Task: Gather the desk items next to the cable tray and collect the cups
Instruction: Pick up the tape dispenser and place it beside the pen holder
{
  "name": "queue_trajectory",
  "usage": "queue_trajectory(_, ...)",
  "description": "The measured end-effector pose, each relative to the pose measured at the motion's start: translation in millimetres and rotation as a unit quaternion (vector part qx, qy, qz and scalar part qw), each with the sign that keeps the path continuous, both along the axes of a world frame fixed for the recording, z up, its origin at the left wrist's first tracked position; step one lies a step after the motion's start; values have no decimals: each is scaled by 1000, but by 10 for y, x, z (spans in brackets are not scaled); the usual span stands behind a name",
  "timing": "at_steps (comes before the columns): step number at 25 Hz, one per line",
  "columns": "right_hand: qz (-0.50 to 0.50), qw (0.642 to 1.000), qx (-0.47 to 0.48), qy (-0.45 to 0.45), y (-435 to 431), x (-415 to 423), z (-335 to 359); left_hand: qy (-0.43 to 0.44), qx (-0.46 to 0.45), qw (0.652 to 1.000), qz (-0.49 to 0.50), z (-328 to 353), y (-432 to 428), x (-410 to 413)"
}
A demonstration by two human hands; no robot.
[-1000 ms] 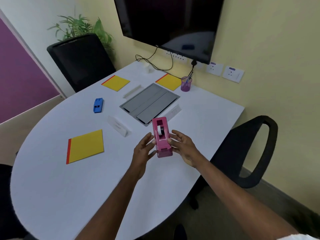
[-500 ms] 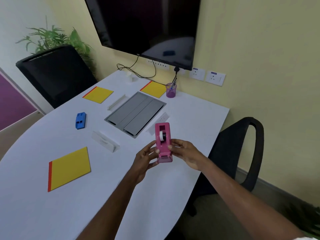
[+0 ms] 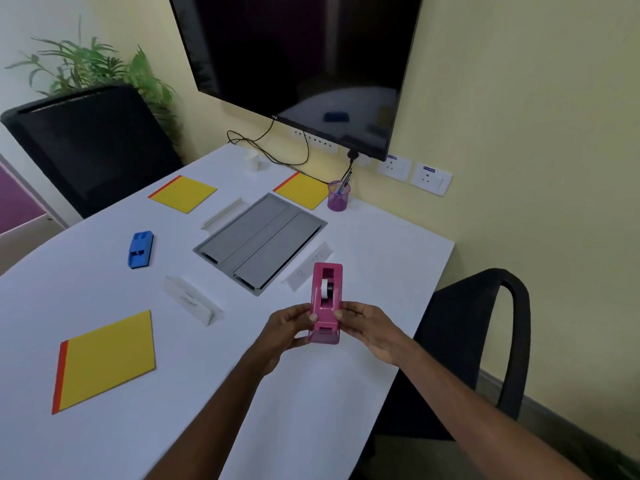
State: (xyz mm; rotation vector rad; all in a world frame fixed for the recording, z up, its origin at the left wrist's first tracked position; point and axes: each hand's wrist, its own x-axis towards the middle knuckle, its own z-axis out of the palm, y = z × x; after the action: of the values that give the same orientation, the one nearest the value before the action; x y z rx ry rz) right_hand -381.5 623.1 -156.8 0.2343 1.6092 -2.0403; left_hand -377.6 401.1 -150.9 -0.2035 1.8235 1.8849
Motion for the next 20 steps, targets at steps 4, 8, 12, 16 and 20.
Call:
queue_trajectory(4, 17, 1000, 9, -13, 183, -465, -40, 1, -21, 1000, 1, -4, 202, -438)
queue_trajectory(8, -19, 1000, -3, -15, 331, -1041, -130, -3, -27, 1000, 12, -38, 452, -1027)
queue_trajectory(12, -47, 999, -9, -21, 466, -1579, -235, 10, -51, 999, 13, -77, 692, -1564)
queue_trajectory(16, -51, 998, -3, -32, 605, -2021, -388, 77, -142, 987, 21, -264, 779, -1923)
queue_trajectory(20, -69, 996, 5, -49, 724, -2369, -575, 170, -305, 936, 45, -636, 475, -2143)
